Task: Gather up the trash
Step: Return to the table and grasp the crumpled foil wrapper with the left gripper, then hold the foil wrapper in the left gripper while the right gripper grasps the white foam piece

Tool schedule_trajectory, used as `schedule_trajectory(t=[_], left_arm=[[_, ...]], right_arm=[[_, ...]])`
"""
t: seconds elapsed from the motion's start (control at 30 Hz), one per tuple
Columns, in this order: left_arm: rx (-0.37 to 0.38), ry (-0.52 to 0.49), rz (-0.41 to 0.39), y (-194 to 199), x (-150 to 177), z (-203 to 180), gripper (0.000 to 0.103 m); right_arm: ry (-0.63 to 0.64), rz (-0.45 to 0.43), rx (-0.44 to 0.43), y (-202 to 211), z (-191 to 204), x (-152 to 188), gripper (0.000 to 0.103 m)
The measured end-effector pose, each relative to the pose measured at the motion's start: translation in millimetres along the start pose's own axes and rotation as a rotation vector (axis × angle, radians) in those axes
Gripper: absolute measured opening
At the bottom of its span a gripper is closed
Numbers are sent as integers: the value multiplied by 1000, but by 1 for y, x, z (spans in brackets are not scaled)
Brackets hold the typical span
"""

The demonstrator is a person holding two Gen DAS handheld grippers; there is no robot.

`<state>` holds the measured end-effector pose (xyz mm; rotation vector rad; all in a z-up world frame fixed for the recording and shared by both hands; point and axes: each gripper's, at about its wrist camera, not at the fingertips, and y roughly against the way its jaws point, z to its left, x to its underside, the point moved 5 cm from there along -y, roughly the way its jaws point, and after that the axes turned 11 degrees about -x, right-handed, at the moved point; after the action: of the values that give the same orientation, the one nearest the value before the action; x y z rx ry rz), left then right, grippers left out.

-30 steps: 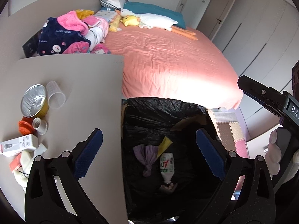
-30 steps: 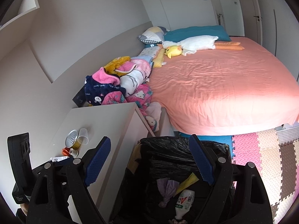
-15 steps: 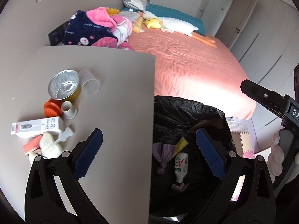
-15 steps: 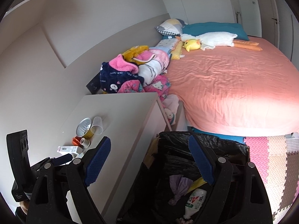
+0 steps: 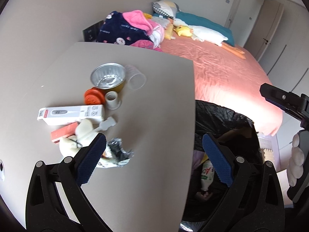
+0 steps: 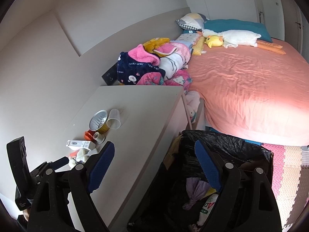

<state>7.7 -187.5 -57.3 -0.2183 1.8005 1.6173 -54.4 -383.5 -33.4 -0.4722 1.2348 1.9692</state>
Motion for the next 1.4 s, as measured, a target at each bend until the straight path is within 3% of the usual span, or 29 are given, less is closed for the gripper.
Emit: schedule_trajectory(t=[0.23, 0.43, 0.6, 0.7, 0.77, 0.87, 1.17, 1.4], left_arm=[[-94, 6, 1, -11, 12, 17, 96], [-120, 2, 30, -26, 19, 23, 83], [-134, 14, 41, -36, 25, 26, 80], [-139, 18, 44, -40, 26, 27, 71], [-136, 23, 50, -44, 27, 28, 56], [-136, 27, 56, -50, 28, 31, 44], [-131, 80, 45, -47, 32, 49, 27], [-115, 143, 56, -31, 39, 68, 24]], right_arm=[[3, 25, -13, -9, 4, 3, 85], [11, 36, -13, -12, 5, 4, 85], [21, 54, -11, -17, 7, 6, 85], [32, 67, -11, -23, 11, 7, 85], [39, 78, -13, -27, 14, 8, 85], [53, 94, -15, -34, 19, 11, 85], [99, 155, -47, -57, 38, 18, 85], [135, 207, -88, -78, 59, 28, 85]])
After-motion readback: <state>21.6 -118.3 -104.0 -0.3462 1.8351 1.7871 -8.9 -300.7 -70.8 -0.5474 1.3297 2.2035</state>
